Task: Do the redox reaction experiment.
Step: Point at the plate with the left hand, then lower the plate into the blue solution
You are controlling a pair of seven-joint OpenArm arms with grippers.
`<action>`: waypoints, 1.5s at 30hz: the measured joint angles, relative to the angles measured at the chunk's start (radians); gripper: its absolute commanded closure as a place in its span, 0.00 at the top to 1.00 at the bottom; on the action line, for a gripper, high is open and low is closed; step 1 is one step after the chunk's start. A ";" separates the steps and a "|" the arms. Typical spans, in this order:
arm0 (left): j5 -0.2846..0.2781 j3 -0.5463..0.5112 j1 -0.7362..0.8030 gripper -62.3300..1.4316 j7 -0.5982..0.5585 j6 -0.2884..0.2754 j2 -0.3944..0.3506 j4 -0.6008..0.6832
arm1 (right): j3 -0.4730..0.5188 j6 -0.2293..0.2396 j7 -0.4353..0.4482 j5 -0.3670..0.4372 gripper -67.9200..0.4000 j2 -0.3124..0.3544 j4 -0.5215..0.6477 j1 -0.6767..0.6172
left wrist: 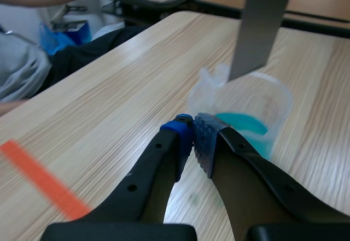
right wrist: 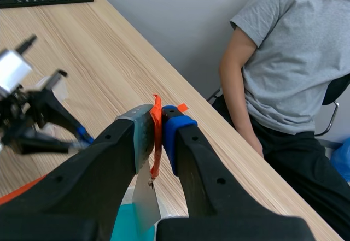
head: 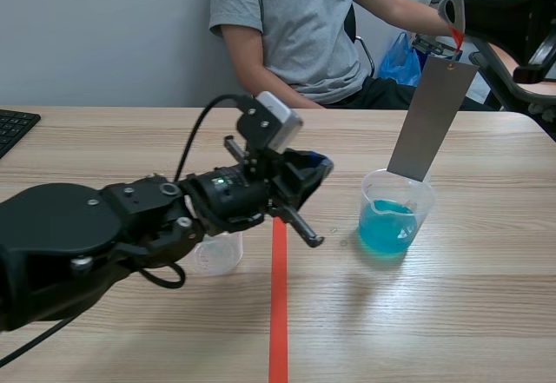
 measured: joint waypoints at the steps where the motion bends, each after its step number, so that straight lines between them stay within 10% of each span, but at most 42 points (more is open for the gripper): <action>1: 0.000 -0.032 0.027 0.10 0.000 0.000 -0.042 0.039 | 0.000 0.000 0.000 0.000 0.02 0.000 0.000 0.000; 10: -0.022 -0.334 0.357 0.10 -0.010 0.002 -0.417 0.378 | 0.000 0.000 0.000 0.000 0.02 0.000 0.000 0.000; 17: -0.089 -0.645 0.722 0.10 -0.010 0.003 -0.560 0.491 | 0.000 0.000 0.000 0.000 0.02 0.000 0.000 0.000; 31: -0.086 -1.125 1.322 0.10 -0.012 0.003 -0.424 0.489 | 0.000 0.000 -0.003 0.000 0.02 0.000 0.000 0.000; 45: -0.082 -1.160 1.433 0.10 0.028 -0.001 -0.252 0.470 | 0.000 0.005 -0.005 -0.049 0.02 -0.058 0.000 0.000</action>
